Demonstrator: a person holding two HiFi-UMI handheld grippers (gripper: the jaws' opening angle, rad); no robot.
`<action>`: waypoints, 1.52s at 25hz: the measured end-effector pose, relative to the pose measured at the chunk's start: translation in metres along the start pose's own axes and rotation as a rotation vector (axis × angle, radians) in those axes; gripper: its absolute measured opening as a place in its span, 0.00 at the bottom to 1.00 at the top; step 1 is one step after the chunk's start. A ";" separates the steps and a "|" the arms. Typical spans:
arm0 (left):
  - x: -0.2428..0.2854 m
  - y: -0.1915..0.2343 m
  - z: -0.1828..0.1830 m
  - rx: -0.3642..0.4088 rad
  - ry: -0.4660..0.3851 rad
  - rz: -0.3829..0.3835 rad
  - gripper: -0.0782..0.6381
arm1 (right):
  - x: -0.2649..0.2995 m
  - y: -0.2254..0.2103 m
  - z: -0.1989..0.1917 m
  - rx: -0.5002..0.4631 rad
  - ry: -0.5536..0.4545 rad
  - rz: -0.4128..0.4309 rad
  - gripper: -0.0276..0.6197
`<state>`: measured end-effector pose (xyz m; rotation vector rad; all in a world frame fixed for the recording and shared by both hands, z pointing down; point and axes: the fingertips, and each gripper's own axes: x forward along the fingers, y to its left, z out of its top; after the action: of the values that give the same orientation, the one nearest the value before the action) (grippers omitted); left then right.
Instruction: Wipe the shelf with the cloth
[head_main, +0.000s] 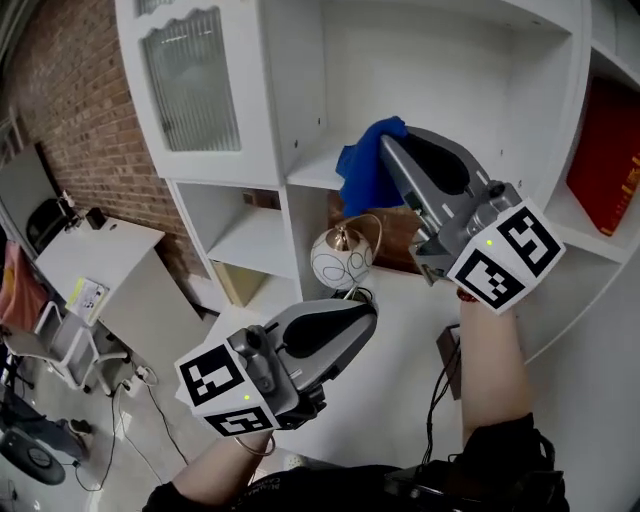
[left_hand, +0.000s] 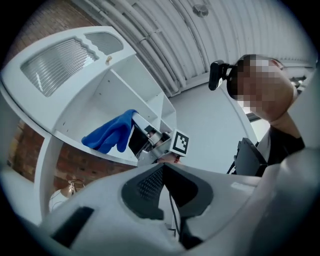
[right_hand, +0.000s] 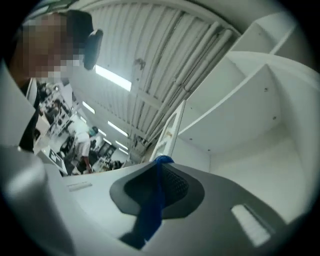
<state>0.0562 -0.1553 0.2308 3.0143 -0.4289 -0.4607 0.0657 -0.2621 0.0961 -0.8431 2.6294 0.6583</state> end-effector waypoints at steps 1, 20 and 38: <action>-0.005 -0.006 -0.005 0.013 0.006 0.009 0.10 | -0.010 0.011 -0.001 0.065 -0.034 0.011 0.08; -0.139 -0.117 -0.063 -0.143 0.076 -0.106 0.10 | -0.131 0.251 -0.046 0.508 -0.013 -0.125 0.08; -0.283 -0.240 -0.095 -0.102 0.159 -0.032 0.10 | -0.201 0.437 -0.044 0.513 0.208 -0.421 0.08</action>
<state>-0.1119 0.1564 0.3768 2.9335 -0.3359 -0.2347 -0.0490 0.1255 0.3603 -1.2802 2.4814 -0.2146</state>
